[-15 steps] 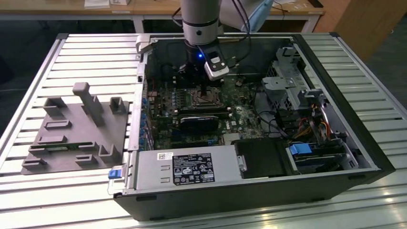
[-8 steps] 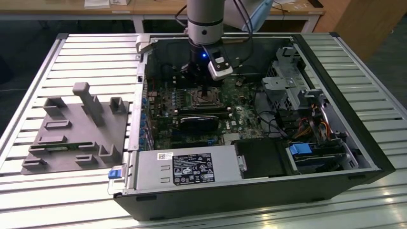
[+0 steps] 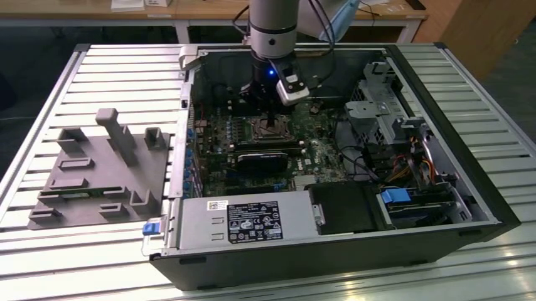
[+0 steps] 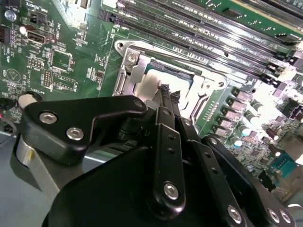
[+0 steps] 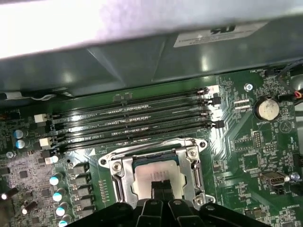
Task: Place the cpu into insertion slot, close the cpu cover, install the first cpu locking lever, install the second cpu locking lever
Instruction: 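Install the first cpu locking lever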
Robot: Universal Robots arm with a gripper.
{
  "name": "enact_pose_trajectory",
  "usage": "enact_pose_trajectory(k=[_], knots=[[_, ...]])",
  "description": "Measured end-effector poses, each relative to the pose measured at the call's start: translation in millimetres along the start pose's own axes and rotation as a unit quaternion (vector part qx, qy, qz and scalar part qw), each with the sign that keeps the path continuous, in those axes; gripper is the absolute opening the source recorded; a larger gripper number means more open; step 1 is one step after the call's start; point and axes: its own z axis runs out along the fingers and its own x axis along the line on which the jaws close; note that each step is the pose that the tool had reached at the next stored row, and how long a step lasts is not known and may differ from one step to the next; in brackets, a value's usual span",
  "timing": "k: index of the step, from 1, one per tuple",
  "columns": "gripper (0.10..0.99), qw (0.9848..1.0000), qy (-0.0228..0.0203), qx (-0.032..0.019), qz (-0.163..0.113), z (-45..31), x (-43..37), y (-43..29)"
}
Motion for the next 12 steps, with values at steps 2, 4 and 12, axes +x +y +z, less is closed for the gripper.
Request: enact_pose_trajectory(k=[2, 4, 12], knots=[[0.106, 1.0, 0.0, -0.0001, 0.0, -3.8, -0.2, -0.1], [0.106, 1.0, 0.0, -0.0001, 0.0, -8.6, -0.4, -0.3], [0.106, 1.0, -0.0001, -0.0001, 0.0, -24.7, -1.2, -0.8]])
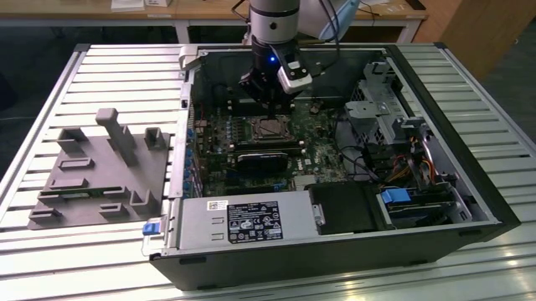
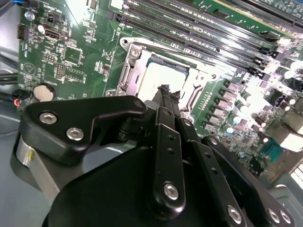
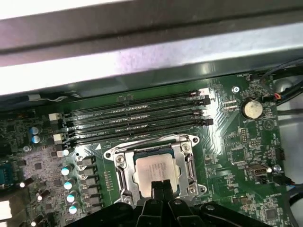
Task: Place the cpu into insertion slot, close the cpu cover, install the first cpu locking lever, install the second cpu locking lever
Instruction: 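Install the first cpu locking lever, then install the second cpu locking lever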
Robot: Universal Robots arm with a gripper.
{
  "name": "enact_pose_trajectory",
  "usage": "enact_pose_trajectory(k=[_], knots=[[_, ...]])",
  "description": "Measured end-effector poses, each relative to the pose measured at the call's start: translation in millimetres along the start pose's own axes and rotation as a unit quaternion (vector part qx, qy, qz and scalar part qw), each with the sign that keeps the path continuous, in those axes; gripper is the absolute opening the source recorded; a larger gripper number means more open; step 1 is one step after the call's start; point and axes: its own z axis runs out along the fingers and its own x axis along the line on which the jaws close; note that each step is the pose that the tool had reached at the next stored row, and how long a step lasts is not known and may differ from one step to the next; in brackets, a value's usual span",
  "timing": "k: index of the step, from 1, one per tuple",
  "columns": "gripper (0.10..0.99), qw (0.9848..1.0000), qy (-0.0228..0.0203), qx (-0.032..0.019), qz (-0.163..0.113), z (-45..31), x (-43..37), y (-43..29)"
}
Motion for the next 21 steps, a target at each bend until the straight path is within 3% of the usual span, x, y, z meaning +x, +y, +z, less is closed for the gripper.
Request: enact_pose_trajectory(k=[14, 21], knots=[[0.106, 1.0, 0.0001, 0.0002, 0.0, -1.8, -0.2, -0.8], [0.106, 1.0, 0.0, 0.0, 0.0, -1.3, -1.7, -8.5]])
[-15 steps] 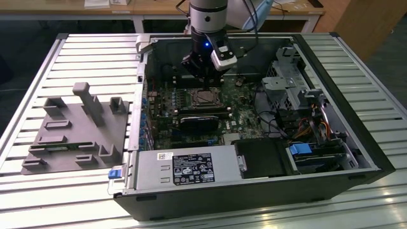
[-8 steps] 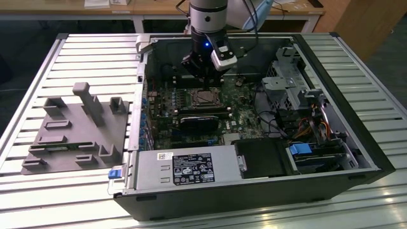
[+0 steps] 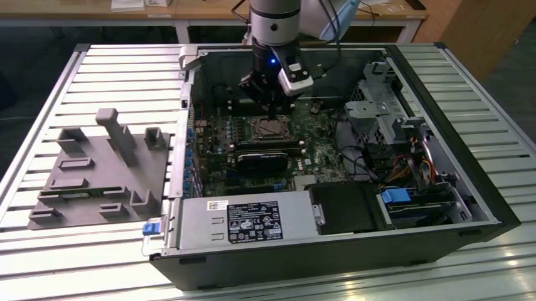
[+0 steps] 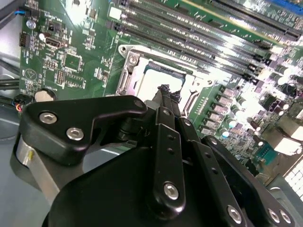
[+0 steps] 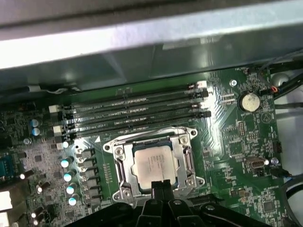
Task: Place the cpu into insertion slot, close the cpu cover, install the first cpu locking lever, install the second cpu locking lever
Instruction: 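Install the second cpu locking lever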
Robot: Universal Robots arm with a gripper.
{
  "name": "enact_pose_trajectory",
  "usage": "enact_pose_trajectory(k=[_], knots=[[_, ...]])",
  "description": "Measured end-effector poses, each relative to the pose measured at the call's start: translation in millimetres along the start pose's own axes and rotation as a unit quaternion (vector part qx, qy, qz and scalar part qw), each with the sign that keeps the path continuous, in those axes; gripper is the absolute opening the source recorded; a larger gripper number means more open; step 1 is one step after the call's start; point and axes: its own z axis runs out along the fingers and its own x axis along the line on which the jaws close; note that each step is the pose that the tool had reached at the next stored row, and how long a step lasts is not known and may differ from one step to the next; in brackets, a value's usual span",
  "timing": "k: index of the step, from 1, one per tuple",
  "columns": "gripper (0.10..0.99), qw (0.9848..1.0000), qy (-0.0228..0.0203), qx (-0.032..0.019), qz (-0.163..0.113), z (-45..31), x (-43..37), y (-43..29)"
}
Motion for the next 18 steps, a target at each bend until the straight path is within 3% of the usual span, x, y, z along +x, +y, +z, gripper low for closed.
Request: enact_pose_trajectory(k=[18], knots=[[0.106, 1.0, 0.0, 0.0, 0.0, 1.4, -5.2, -27.5]])
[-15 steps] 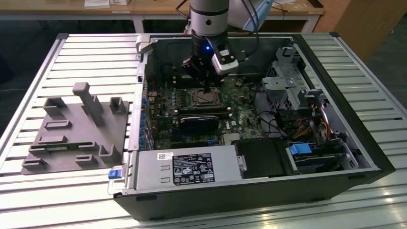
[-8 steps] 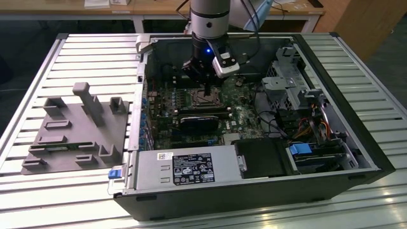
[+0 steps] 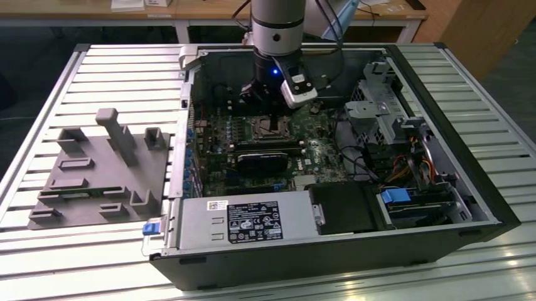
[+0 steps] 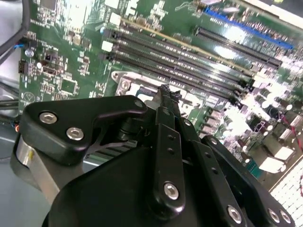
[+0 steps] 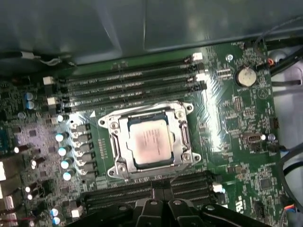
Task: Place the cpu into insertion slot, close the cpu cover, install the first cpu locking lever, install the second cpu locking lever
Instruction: 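Install the second cpu locking lever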
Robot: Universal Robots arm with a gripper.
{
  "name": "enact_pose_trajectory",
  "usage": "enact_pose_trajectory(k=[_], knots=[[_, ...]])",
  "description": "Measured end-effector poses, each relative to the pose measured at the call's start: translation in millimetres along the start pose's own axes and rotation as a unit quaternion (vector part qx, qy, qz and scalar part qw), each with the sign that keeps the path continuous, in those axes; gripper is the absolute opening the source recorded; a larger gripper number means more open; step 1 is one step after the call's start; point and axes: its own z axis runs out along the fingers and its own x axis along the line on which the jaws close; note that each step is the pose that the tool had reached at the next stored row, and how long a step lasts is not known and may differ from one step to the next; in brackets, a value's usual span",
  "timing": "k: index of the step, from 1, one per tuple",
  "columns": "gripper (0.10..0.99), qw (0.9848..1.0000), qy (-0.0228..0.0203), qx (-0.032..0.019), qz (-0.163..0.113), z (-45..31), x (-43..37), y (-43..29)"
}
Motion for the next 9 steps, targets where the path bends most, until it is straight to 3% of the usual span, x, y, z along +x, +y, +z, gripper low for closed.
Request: enact_pose_trajectory(k=[4, 9], knots=[[0.106, 1.0, -0.0001, -0.0003, 0.0, 2.8, 0.3, -3.2], [0.106, 1.0, -0.0017, -0.0014, 0.0, 5.6, 10.7, -5.1]])
